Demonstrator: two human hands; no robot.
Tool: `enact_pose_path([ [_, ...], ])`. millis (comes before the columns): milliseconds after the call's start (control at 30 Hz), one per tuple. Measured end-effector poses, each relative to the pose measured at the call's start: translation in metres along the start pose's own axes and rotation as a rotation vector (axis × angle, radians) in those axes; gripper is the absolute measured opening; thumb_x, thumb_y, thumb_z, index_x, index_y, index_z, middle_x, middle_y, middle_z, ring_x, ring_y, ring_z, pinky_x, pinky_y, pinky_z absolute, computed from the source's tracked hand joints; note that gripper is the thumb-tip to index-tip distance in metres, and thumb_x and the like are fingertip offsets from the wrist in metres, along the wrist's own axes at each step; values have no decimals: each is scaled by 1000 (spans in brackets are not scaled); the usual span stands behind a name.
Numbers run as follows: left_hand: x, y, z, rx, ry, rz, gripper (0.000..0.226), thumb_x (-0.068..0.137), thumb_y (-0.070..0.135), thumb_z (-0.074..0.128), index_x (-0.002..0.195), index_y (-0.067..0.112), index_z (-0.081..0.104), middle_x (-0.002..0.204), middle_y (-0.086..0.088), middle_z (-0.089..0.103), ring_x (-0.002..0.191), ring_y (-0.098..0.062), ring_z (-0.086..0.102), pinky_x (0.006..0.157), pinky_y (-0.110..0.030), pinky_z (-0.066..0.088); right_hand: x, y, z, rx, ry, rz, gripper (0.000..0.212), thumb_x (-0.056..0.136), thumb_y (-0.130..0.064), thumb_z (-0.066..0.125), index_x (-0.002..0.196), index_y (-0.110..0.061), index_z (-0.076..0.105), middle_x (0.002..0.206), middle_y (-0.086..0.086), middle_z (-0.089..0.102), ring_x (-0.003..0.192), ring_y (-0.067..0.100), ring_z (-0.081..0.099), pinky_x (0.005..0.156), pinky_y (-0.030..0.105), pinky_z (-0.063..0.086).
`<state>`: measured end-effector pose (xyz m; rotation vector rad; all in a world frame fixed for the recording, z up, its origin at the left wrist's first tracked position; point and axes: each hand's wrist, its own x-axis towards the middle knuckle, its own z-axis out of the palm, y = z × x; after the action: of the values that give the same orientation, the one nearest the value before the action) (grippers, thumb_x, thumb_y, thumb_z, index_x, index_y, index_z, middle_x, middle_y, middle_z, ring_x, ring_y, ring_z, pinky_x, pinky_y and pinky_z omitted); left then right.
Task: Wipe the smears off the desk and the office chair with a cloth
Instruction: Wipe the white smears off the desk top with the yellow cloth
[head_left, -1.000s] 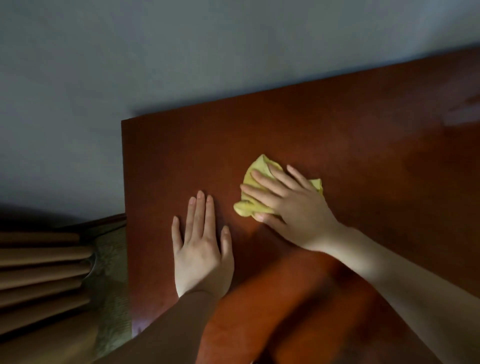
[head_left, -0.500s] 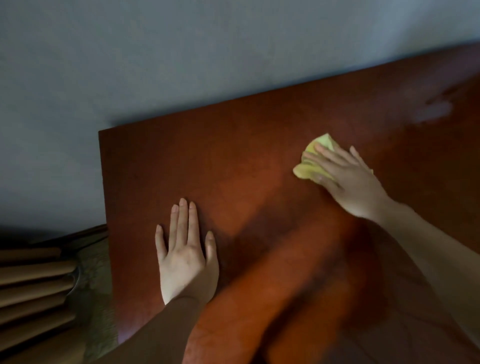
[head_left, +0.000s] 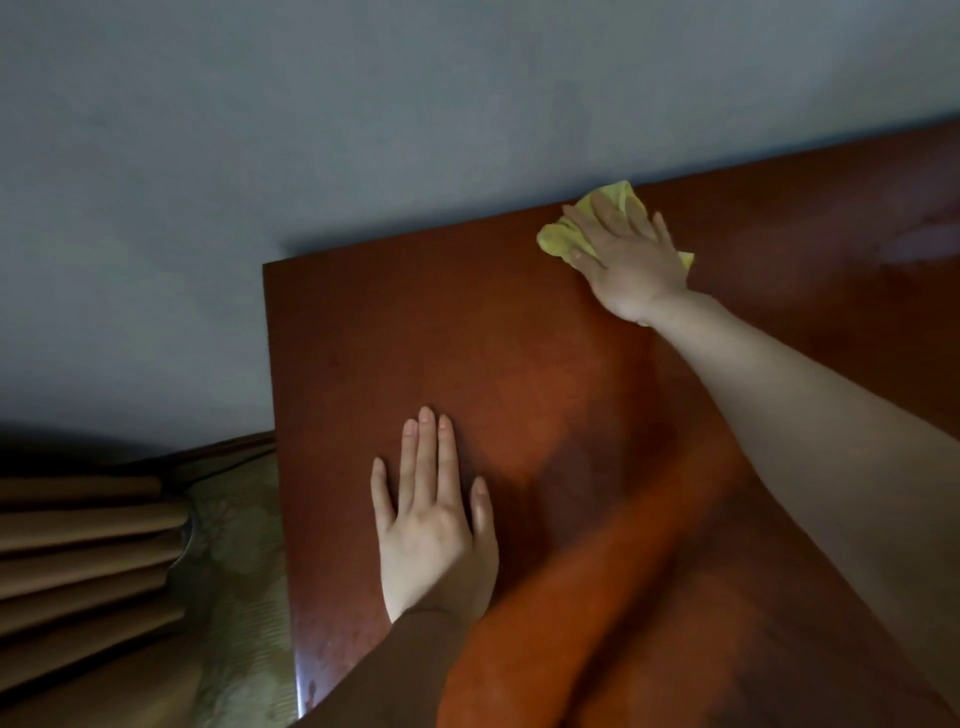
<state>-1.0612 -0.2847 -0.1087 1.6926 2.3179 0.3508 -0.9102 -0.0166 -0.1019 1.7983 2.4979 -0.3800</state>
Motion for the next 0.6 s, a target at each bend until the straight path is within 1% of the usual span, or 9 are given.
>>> enact_pose_path([
  [67, 0, 0, 0, 0, -1, 0, 61, 94, 38, 23, 148, 10, 25, 155, -1, 21, 144, -15, 14, 117, -38, 4, 1, -29, 4, -33, -21, -92, 52, 101, -43, 28, 149, -40, 11, 160, -4, 6, 146, 26, 1, 116, 44, -1],
  [133, 0, 0, -2, -4, -6, -4, 61, 94, 39, 22, 148, 11, 25, 155, -1, 21, 144, -15, 12, 117, -38, 3, -9, -57, 10, -68, -24, -193, 52, 101, -42, 29, 149, -40, 10, 160, -3, 8, 146, 26, 1, 116, 43, -1],
  [233, 1, -1, -1, -47, -15, 4, 64, 94, 45, 17, 150, 16, 13, 157, 3, 11, 146, -11, 2, 118, -35, -5, -32, -81, 22, -88, -24, -309, 53, 100, -42, 30, 149, -42, 10, 159, -6, 8, 146, 22, 2, 116, 42, -2],
  [300, -1, -3, -4, -120, -12, 18, 66, 93, 49, 15, 150, 19, 5, 158, 5, 4, 146, -8, -4, 118, -31, -9, -51, -90, 27, -94, -27, -331, 52, 100, -43, 29, 148, -44, 8, 159, -10, 5, 146, 19, 1, 116, 40, -4],
  [433, -3, -6, -14, -343, -6, 38, 68, 89, 48, 21, 148, 23, -1, 156, 10, 0, 145, -3, -9, 117, -23, -10, -82, -93, 29, -85, -66, -361, 53, 100, -43, 28, 148, -45, 6, 159, -11, 1, 146, 18, -3, 116, 40, -5],
  [500, -3, -10, -21, -530, -46, 71, 65, 90, 44, 29, 147, 29, 2, 156, 15, 2, 144, 3, -7, 117, -22, -7, -102, -94, 30, -87, -78, -403, 54, 99, -43, 29, 148, -44, 6, 159, -10, 1, 146, 18, -5, 116, 39, -6],
  [567, -5, -20, -32, -764, -71, 70, 60, 92, 31, 42, 146, 32, 17, 155, 19, 12, 143, 6, 6, 117, -19, 5, -124, -95, 32, -108, -92, -441, 56, 99, -43, 30, 148, -44, 4, 159, -10, 1, 146, 18, -7, 115, 37, -9],
  [600, -7, -29, -38, -806, -32, 78, 57, 92, 22, 48, 144, 30, 28, 153, 18, 21, 141, 6, 15, 116, -17, 13, -136, -95, 33, -125, -102, -460, 57, 99, -43, 31, 148, -44, 3, 159, -10, 1, 146, 17, -8, 115, 37, -10],
])
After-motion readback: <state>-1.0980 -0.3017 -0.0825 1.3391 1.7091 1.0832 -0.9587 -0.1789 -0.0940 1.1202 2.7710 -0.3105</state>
